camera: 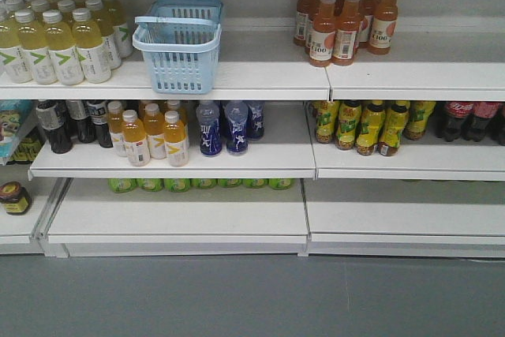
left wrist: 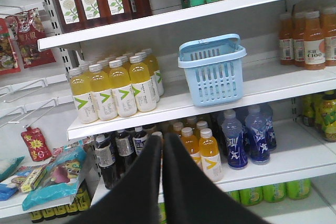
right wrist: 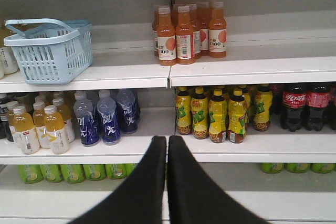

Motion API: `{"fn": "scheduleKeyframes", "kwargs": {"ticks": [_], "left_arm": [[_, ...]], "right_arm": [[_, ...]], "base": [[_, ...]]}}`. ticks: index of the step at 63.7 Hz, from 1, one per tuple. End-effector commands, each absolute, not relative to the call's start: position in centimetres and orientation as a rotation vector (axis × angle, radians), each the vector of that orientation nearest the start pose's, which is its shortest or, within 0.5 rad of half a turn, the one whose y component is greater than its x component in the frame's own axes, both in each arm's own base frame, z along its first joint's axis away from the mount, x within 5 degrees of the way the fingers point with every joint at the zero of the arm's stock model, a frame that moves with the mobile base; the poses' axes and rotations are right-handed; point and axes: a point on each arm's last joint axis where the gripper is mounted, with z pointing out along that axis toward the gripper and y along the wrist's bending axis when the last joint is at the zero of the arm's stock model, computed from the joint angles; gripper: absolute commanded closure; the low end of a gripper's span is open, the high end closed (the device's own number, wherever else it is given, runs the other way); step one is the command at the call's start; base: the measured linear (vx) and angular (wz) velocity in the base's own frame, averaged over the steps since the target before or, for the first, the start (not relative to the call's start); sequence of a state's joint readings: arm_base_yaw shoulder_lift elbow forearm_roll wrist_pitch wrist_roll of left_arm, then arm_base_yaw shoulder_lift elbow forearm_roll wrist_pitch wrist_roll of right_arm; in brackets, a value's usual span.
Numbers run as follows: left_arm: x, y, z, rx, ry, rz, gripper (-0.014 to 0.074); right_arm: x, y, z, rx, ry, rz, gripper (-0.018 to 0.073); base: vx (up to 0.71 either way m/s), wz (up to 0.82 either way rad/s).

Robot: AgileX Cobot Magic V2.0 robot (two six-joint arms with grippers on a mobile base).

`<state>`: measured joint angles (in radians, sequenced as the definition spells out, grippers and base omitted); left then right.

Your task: Place coke in basket with both arms

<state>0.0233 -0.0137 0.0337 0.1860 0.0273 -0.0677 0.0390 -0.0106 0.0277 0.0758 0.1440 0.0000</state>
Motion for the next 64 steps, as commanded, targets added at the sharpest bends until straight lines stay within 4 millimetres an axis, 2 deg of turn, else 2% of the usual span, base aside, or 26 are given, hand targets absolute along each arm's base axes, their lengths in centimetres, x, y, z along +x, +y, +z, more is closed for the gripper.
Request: {"fn": "scheduleKeyframes", "kwargs": {"ticks": [1,64], "left_arm": [[5.50,0.01,20.80,0.075,1.440,0.099,0.0603],[5.50,0.01,20.80,0.075,1.440,0.099,0.0603]], "right_arm": [[5.59,0.22,19.56,0.014,1.560,0.072,0.0568],[5.59,0.22,19.55,0.014,1.561,0.072,0.0568]], "base": [[0.18,-0.01],[0.13,-0.01]]}}
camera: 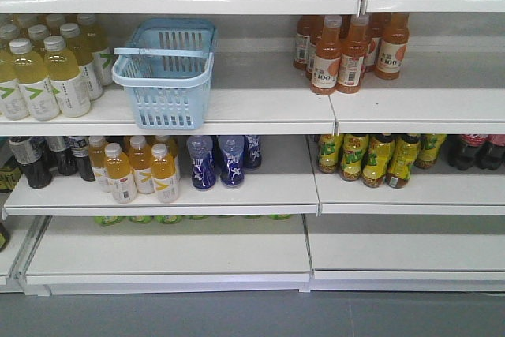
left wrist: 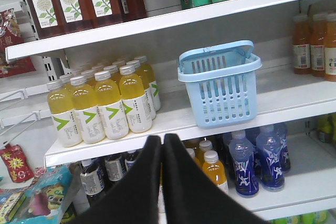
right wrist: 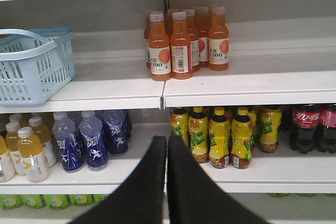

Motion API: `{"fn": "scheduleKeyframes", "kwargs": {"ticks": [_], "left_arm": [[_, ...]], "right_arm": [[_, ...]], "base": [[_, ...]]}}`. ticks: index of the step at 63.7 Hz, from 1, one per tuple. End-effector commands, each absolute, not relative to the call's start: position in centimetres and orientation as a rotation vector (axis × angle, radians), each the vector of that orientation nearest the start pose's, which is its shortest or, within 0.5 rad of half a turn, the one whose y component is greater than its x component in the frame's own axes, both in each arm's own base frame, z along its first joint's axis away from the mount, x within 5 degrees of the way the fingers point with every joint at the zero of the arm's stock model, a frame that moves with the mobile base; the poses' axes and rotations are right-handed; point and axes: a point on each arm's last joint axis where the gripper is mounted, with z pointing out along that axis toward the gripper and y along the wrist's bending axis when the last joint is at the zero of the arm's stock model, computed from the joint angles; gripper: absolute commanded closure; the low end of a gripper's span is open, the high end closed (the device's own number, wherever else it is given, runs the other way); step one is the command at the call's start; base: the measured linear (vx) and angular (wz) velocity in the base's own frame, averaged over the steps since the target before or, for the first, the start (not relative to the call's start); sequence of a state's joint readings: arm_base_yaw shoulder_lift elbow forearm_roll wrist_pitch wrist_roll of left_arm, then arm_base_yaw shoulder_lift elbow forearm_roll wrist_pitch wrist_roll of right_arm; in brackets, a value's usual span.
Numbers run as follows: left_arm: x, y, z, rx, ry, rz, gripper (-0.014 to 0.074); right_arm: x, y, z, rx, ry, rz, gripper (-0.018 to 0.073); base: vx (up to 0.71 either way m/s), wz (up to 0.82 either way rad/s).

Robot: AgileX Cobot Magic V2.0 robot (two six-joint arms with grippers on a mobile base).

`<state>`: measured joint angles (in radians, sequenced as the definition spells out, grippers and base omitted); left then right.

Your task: Place coke in basket with both arms

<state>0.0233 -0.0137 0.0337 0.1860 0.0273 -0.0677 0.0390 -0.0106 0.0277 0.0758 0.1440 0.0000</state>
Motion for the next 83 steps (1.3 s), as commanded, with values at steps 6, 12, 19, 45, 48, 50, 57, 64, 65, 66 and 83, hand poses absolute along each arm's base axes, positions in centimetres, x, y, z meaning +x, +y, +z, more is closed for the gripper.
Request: {"fn": "scheduleKeyframes", "kwargs": {"ticks": [6,12,19,45,48,50,57,64,65,66,83], "left_arm": [[5.50,0.01,20.80,0.075,1.440,0.099,0.0603],[5.50,0.01,20.80,0.075,1.440,0.099,0.0603],[5.50,0.01,20.80,0.075,1.440,0.099,0.0603],[5.50,0.01,20.80,0.075,1.440,0.099,0.0603],[5.50,0.01,20.80,0.075,1.440,0.099,0.0603],[5.50,0.01,20.80,0.075,1.440,0.099,0.0603],[5.50,0.01,20.80,0.075,1.440,0.099,0.0603],[5.50,0.01,20.80,0.075,1.440,0.099,0.0603],[5.50,0.01,20.80,0.075,1.440,0.099,0.0603],[5.50,0.01,20.80,0.075,1.440,0.099,0.0603],[5.50,0.01,20.80,0.075,1.440,0.099,0.0603]], "right_arm": [[5.59,0.22,19.55,0.014,1.561,0.072,0.0568],[5.59,0.22,19.55,0.014,1.561,0.072,0.0568],[5.59,0.22,19.55,0.014,1.561,0.072,0.0568],[5.59,0.22,19.55,0.014,1.561,0.072,0.0568],[5.59,0.22,19.55,0.014,1.561,0.072,0.0568],[5.59,0.22,19.55,0.014,1.561,0.072,0.0568],[5.59,0.22,19.55,0.014,1.561,0.072,0.0568],[5.59,0.22,19.55,0.014,1.561,0.072,0.0568],[5.59,0.22,19.55,0.014,1.561,0.072,0.0568],[5.59,0.22,19.55,0.014,1.561,0.072,0.0568],[5.59,0.22,19.55,0.014,1.561,0.072,0.0568]], "base": [[0.11,-0.01],[0.10,-0.01],[0.10,-0.01],[0.09,0.00],[0.07,0.01],[0.07,0.01],[0.07,0.01],[0.06,0.01],[0.06,0.01],[0.06,0.01],[0.06,0.01]]}}
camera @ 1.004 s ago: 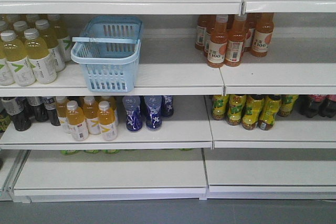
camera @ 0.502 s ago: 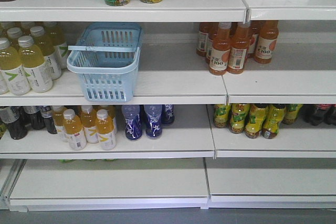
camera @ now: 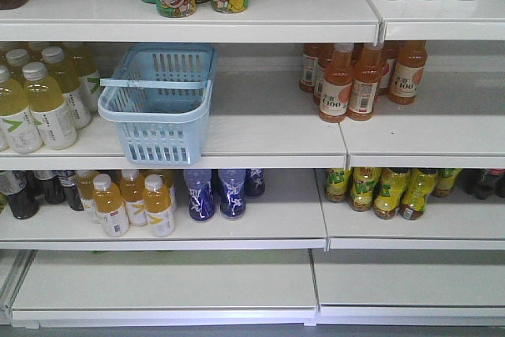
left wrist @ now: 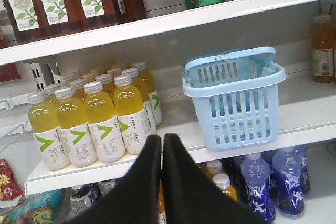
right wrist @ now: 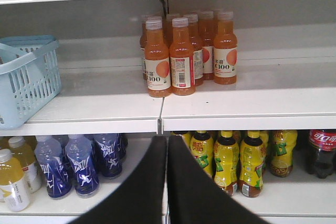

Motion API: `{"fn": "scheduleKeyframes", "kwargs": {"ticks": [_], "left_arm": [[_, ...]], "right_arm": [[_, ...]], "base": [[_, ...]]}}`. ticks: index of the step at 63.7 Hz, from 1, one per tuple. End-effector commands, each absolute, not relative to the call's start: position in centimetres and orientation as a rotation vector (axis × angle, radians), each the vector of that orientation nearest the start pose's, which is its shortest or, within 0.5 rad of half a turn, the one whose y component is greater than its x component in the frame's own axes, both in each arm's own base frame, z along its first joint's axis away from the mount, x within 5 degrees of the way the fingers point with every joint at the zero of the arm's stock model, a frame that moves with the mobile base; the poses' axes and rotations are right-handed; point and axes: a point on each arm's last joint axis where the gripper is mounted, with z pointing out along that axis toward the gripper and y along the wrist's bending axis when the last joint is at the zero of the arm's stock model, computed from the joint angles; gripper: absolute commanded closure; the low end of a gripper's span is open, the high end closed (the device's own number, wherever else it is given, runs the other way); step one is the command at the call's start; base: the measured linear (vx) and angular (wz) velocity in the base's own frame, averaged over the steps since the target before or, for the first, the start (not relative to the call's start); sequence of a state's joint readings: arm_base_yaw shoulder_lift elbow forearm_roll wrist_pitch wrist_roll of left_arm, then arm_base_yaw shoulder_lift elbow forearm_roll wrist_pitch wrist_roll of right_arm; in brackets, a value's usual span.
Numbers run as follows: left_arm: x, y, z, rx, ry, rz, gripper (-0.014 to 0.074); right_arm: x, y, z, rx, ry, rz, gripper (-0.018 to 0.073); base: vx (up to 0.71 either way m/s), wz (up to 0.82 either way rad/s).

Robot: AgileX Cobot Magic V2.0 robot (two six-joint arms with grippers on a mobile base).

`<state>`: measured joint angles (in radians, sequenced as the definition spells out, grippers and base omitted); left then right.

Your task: Place coke in basket with both arms

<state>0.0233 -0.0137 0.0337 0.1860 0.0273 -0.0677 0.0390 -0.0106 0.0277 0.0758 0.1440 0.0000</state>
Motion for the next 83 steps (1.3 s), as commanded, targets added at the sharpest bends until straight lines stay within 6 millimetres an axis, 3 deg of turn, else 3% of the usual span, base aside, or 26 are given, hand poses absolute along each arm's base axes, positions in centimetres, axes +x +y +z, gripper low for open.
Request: {"fn": "scheduleKeyframes", "kwargs": {"ticks": [1,83], "left_arm": [[5.50,0.01,20.80,0.075,1.440,0.099,0.0603],[5.50,0.01,20.80,0.075,1.440,0.099,0.0603]], "right_arm": [[5.59,0.22,19.55,0.014,1.561,0.072,0.0568],[5.59,0.22,19.55,0.014,1.561,0.072,0.0568]], "base": [[0.06,0.01],[0.02,0.00]]}}
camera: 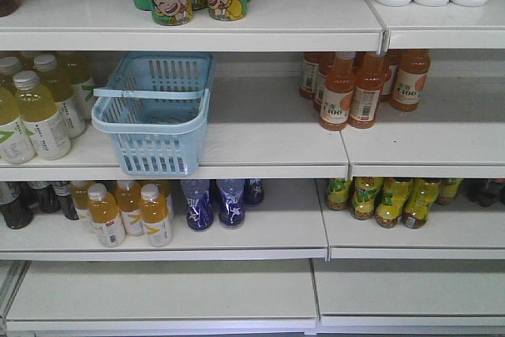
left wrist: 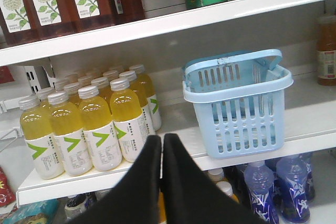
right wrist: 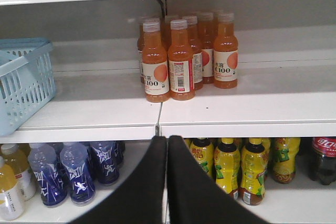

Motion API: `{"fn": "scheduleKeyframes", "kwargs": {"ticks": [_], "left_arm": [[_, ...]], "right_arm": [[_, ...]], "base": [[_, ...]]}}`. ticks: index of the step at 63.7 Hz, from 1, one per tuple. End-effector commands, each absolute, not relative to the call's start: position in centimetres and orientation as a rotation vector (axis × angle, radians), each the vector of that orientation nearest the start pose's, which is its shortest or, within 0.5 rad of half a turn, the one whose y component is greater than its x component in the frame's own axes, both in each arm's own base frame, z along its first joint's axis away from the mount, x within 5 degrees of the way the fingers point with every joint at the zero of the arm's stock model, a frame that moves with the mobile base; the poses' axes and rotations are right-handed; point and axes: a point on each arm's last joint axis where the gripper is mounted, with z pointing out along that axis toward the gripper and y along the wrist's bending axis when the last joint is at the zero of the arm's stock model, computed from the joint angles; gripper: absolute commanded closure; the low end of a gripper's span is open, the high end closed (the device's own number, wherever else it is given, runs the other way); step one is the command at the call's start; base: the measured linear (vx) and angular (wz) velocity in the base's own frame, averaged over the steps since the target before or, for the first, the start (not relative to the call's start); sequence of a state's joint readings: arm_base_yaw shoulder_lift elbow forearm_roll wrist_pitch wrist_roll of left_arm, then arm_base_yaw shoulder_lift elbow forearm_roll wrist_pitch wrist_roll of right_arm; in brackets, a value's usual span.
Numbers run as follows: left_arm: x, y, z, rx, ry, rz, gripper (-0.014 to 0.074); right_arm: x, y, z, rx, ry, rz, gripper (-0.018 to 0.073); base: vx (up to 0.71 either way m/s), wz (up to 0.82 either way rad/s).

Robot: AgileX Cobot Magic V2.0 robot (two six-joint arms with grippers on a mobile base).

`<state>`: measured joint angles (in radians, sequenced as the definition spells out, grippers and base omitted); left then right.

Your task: Place coke in basket with both arms

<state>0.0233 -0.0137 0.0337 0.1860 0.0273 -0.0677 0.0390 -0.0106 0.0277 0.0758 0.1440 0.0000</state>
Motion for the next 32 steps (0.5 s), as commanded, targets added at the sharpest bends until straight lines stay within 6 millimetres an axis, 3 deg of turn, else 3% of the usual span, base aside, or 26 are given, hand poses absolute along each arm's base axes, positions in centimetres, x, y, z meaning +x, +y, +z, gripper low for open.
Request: {"fn": "scheduleKeyframes", "kwargs": {"ticks": [1,21,32], "left_arm": [[5.5,0.0,20.8,0.075,1.440,0.099,0.0603],[5.5,0.0,21.0,0.078,1.415,0.097,0.0603],[5.1,-0.2,22.7,0.061,1.289,0.059,0.0603]], "right_arm": [[5.6,0.2,19.6,0.014,1.561,0.072,0.0568],[5.6,0.2,19.6,0.014,1.561,0.072,0.0568],[5.6,0.2,19.6,0.014,1.561,0.072,0.0568]], "base": [[0.00,0.00],[0.00,0.00],[0.00,0.00]]}}
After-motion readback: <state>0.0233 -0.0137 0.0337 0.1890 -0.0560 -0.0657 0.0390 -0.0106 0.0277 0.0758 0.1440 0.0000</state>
